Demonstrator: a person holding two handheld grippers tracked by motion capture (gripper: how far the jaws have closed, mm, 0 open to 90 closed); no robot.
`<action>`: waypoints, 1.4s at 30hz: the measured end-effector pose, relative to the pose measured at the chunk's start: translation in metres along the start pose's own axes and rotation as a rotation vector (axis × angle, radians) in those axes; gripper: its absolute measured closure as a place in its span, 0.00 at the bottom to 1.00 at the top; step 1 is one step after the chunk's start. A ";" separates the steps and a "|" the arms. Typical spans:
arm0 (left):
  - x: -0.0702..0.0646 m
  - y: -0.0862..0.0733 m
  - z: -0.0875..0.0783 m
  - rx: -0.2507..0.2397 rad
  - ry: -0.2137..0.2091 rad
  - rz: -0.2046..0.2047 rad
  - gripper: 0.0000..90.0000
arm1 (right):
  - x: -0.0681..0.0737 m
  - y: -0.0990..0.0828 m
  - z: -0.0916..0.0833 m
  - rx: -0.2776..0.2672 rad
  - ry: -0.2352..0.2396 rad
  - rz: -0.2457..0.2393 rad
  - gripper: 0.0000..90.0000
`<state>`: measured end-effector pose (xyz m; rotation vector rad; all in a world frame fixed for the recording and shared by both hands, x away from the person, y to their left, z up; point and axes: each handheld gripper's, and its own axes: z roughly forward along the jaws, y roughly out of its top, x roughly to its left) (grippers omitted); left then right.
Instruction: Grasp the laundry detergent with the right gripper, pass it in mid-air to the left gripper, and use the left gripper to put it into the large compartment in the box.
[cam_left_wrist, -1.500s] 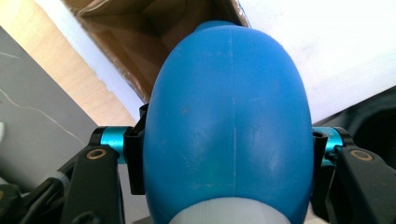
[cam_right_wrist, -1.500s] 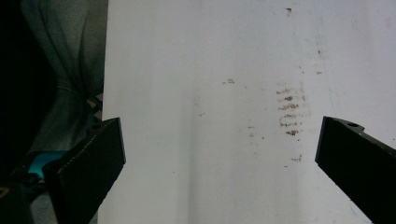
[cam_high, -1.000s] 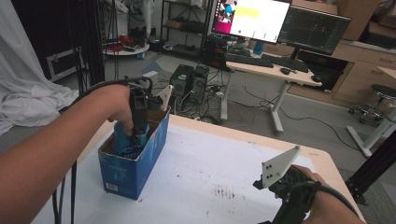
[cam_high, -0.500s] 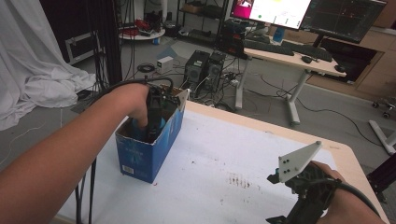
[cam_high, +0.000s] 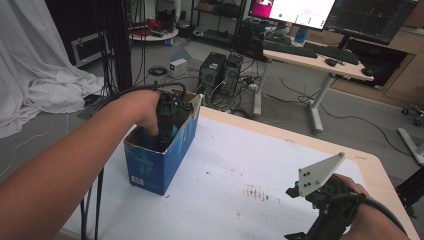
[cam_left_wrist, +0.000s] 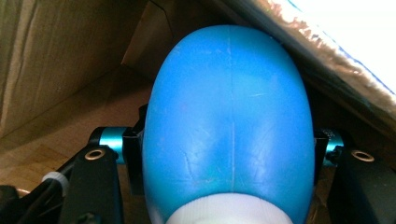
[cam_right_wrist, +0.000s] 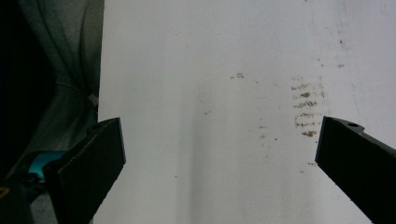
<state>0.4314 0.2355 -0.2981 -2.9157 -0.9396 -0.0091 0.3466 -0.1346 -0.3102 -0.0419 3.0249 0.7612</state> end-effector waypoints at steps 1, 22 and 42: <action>0.000 0.000 0.000 0.002 0.000 0.000 0.42 | 0.000 0.000 0.000 -0.002 0.000 0.001 0.01; 0.001 -0.008 -0.021 -0.028 0.005 -0.020 0.29 | 0.000 0.000 0.001 -0.004 0.004 0.001 0.01; -0.016 -0.013 -0.078 -0.069 0.052 0.026 0.14 | -0.005 0.002 0.004 0.003 0.019 0.002 0.01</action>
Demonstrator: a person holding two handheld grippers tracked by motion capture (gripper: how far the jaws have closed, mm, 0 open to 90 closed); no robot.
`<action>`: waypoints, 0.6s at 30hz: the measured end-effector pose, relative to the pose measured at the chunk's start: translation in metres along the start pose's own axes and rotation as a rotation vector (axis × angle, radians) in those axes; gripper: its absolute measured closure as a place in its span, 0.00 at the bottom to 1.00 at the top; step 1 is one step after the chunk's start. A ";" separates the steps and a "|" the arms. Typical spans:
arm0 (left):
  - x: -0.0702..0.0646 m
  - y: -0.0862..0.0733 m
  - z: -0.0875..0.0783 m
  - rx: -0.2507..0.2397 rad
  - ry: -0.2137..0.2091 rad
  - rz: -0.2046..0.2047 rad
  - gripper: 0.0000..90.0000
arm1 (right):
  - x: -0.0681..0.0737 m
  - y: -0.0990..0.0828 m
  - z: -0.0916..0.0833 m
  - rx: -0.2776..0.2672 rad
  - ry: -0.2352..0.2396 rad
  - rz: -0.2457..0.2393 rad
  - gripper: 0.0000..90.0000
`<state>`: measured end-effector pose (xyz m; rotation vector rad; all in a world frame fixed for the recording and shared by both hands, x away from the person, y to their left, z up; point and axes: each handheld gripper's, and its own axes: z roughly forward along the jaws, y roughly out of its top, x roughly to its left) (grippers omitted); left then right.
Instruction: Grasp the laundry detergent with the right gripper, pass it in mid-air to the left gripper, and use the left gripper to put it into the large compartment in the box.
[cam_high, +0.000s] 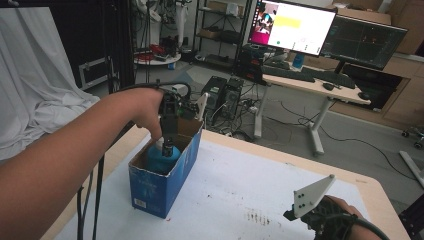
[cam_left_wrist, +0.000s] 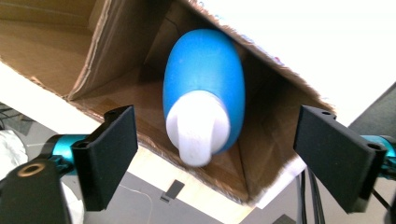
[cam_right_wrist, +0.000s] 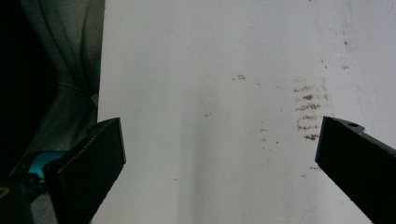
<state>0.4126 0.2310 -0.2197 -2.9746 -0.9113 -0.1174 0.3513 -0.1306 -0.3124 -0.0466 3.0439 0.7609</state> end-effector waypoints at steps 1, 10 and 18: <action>-0.002 0.000 -0.004 -0.004 0.004 0.007 0.14 | -0.001 0.001 -0.001 0.002 0.002 -0.002 0.01; -0.029 0.008 -0.023 -0.047 -0.013 0.117 0.08 | -0.003 0.005 -0.008 0.024 0.000 -0.005 0.01; -0.066 0.033 -0.024 -0.061 -0.029 0.289 0.02 | -0.011 0.008 -0.019 0.092 -0.009 0.013 0.01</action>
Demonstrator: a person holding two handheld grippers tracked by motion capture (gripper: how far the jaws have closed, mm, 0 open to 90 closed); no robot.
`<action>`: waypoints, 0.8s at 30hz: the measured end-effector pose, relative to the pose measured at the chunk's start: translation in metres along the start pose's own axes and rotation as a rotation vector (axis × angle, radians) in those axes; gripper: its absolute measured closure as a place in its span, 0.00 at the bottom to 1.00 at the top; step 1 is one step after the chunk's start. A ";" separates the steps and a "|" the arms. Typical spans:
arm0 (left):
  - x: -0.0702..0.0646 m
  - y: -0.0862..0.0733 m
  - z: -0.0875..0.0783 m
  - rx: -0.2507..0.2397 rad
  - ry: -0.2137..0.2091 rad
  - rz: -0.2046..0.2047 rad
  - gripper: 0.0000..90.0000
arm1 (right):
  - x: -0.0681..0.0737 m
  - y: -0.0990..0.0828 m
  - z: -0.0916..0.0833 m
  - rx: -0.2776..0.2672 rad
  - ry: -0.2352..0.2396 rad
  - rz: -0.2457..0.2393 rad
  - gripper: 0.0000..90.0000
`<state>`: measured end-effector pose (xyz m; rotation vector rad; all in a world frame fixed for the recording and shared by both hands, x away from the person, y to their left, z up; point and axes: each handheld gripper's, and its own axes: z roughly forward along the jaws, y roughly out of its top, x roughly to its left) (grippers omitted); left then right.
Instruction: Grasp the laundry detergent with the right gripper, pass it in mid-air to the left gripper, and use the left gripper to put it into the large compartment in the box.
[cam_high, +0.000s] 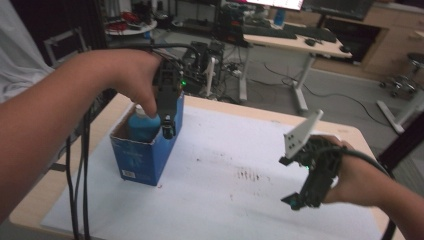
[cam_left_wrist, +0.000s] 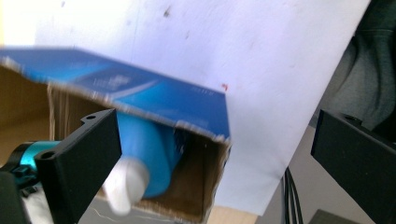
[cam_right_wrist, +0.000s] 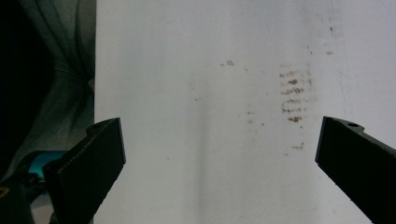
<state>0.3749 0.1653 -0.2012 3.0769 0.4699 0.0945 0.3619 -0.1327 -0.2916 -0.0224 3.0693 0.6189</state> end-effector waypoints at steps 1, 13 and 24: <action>-0.003 0.007 0.001 -0.013 -0.004 0.036 0.02 | -0.001 0.000 -0.001 0.009 0.000 0.002 0.01; -0.025 0.042 0.029 -0.027 -0.033 0.196 0.02 | -0.008 -0.013 -0.021 0.192 -0.025 0.032 0.01; -0.020 0.054 0.071 0.029 -0.068 0.226 0.02 | -0.020 -0.019 -0.014 0.296 -0.029 0.047 0.01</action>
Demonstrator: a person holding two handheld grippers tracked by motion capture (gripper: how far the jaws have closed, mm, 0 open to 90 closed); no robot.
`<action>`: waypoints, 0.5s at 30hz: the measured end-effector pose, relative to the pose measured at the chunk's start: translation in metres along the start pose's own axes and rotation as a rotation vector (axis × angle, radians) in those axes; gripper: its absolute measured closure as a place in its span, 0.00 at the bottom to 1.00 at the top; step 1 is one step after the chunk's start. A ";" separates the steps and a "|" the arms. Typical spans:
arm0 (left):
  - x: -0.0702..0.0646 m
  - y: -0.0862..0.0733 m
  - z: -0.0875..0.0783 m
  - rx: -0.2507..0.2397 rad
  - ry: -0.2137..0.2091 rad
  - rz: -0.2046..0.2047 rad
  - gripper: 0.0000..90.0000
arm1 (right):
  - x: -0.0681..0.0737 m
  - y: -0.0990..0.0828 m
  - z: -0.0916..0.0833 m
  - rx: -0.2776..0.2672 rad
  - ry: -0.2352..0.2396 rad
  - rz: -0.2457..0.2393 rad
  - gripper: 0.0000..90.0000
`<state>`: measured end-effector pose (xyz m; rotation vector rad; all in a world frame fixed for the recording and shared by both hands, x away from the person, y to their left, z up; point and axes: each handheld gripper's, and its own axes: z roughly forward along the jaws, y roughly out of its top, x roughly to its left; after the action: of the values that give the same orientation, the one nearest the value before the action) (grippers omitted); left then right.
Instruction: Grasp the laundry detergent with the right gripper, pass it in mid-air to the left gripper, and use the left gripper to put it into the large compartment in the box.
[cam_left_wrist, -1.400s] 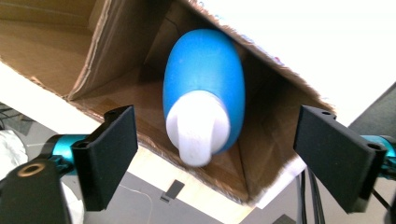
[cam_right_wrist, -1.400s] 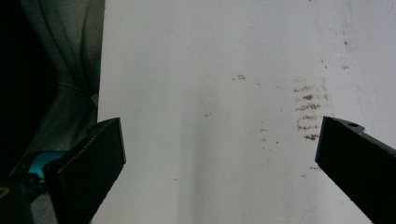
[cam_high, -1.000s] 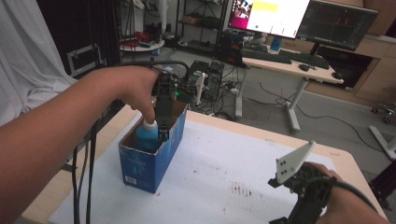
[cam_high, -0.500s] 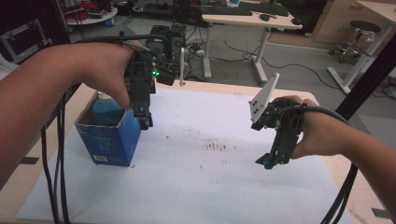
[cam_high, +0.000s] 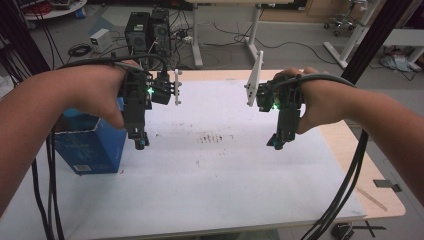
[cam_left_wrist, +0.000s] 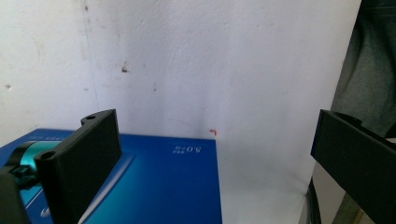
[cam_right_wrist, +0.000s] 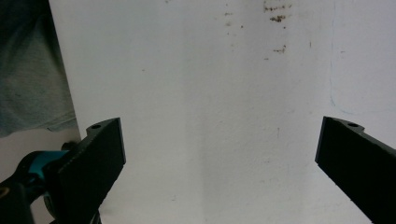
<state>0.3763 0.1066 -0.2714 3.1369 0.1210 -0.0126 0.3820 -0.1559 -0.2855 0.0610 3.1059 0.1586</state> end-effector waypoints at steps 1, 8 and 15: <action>0.002 0.001 0.003 -0.001 -0.011 0.000 0.02 | -0.002 0.001 0.004 0.013 -0.003 -0.003 0.01; 0.014 -0.003 0.007 -0.011 -0.018 -0.036 0.02 | -0.011 -0.001 0.007 0.028 0.011 -0.021 0.01; 0.025 -0.009 0.011 0.011 -0.014 -0.065 0.02 | -0.018 -0.004 0.011 0.037 0.013 -0.010 0.01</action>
<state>0.4006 0.1170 -0.2824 3.1422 0.2242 -0.0355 0.4001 -0.1596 -0.2967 0.0461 3.1215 0.1024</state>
